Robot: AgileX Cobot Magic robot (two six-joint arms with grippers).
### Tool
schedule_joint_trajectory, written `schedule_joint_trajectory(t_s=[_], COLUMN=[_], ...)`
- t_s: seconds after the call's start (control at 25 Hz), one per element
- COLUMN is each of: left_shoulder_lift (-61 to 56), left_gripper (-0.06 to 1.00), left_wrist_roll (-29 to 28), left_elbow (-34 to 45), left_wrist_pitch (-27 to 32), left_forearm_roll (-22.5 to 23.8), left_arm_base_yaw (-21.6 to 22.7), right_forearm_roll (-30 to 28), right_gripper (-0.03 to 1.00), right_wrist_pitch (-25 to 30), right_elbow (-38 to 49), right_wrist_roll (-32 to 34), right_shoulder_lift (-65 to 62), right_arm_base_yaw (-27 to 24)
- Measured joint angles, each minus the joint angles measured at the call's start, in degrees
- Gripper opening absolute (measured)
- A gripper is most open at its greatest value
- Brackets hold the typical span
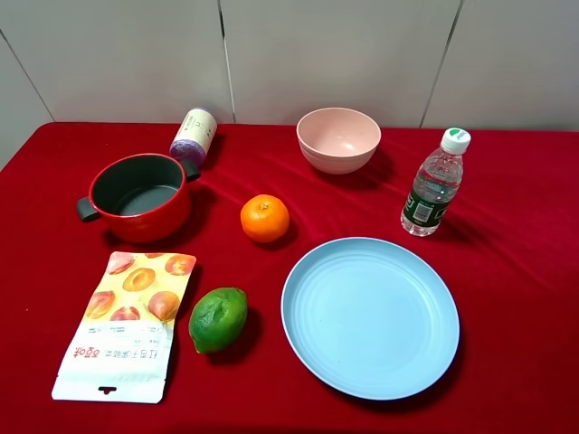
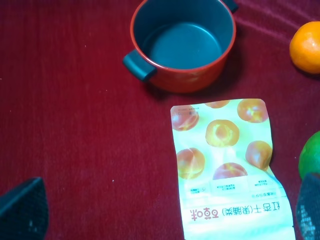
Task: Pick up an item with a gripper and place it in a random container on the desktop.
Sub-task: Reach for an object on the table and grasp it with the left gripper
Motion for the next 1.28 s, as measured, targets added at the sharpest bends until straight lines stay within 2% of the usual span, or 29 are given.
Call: schedule_joint_trajectory(t_s=[0.4, 1.28], left_shoulder_lift=[16.67, 51.38], left_gripper=[0.99, 0.99], left_wrist_roll=[0.81, 0.90], left_elbow=[-8.47, -27.09], left_wrist_pitch=[0.00, 1.37], left_forearm_roll=[0.00, 0.00], left_arm_base_yaw=[-0.77, -14.44], right_forearm_roll=[0.00, 0.00], right_gripper=[0.69, 0.69], right_wrist_pitch=[0.00, 0.00], right_elbow=[0.00, 0.00], right_wrist_roll=[0.00, 0.00], right_shoulder_lift=[0.00, 0.00], right_arm_base_yaw=[0.00, 0.00])
